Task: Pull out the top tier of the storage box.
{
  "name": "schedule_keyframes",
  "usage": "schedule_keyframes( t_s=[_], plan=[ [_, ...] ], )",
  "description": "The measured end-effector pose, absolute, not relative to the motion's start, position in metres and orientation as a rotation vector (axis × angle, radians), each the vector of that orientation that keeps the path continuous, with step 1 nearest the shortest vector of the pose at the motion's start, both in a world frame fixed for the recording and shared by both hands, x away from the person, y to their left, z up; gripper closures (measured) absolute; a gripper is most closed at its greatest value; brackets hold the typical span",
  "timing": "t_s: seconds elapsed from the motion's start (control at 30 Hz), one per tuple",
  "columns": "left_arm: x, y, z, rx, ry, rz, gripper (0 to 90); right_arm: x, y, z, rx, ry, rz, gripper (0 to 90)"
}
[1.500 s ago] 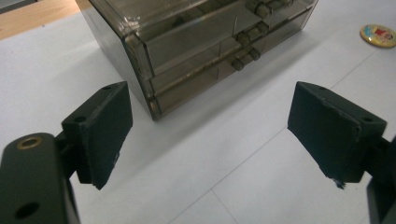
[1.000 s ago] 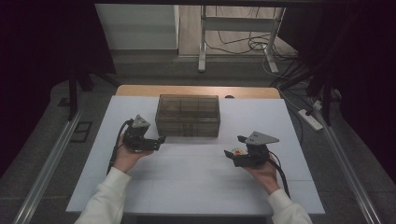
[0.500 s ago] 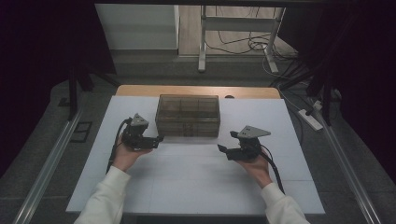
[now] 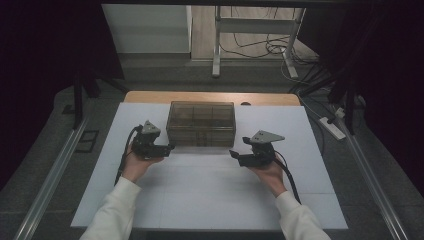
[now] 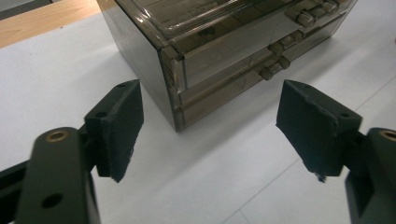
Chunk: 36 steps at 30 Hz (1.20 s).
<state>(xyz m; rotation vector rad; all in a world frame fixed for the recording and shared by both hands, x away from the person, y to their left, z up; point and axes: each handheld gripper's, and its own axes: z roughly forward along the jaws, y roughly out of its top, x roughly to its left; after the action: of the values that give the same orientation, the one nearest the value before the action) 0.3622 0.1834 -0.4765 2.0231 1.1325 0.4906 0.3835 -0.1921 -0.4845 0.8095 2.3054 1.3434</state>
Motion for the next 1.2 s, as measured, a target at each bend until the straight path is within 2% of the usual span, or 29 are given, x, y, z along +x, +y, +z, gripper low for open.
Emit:
schedule_keyframes(
  t_s=[0.13, 0.3, 0.37, 0.4, 0.5, 0.63, 1.2],
  plan=[
    [0.365, 0.184, -0.478, 2.017, 1.132, 0.499, 28.0, 0.386, -0.19, -0.485, 0.804, 2.304, 1.346, 28.0],
    [0.367, 0.182, -0.479, 2.038, 1.123, 0.504, 36.0, 0.39, -0.188, -0.485, 0.812, 2.302, 1.34, 30.3],
    [0.368, 0.182, -0.48, 2.04, 1.126, 0.512, 43.4, 0.392, -0.187, -0.485, 0.811, 2.297, 1.335, 32.8],
    [0.368, 0.181, -0.48, 2.039, 1.126, 0.516, 43.4, 0.392, -0.187, -0.485, 0.811, 2.297, 1.335, 32.8],
    [0.368, 0.182, -0.48, 2.036, 1.125, 0.527, 52.7, 0.394, -0.186, -0.485, 0.812, 2.293, 1.334, 37.2],
    [0.369, 0.183, -0.48, 2.027, 1.133, 0.534, 58.5, 0.395, -0.185, -0.484, 0.812, 2.29, 1.335, 41.5],
    [0.37, 0.182, -0.482, 2.039, 1.132, 0.559, 68.4, 0.4, -0.178, -0.487, 0.802, 2.298, 1.304, 50.7]
  ],
)
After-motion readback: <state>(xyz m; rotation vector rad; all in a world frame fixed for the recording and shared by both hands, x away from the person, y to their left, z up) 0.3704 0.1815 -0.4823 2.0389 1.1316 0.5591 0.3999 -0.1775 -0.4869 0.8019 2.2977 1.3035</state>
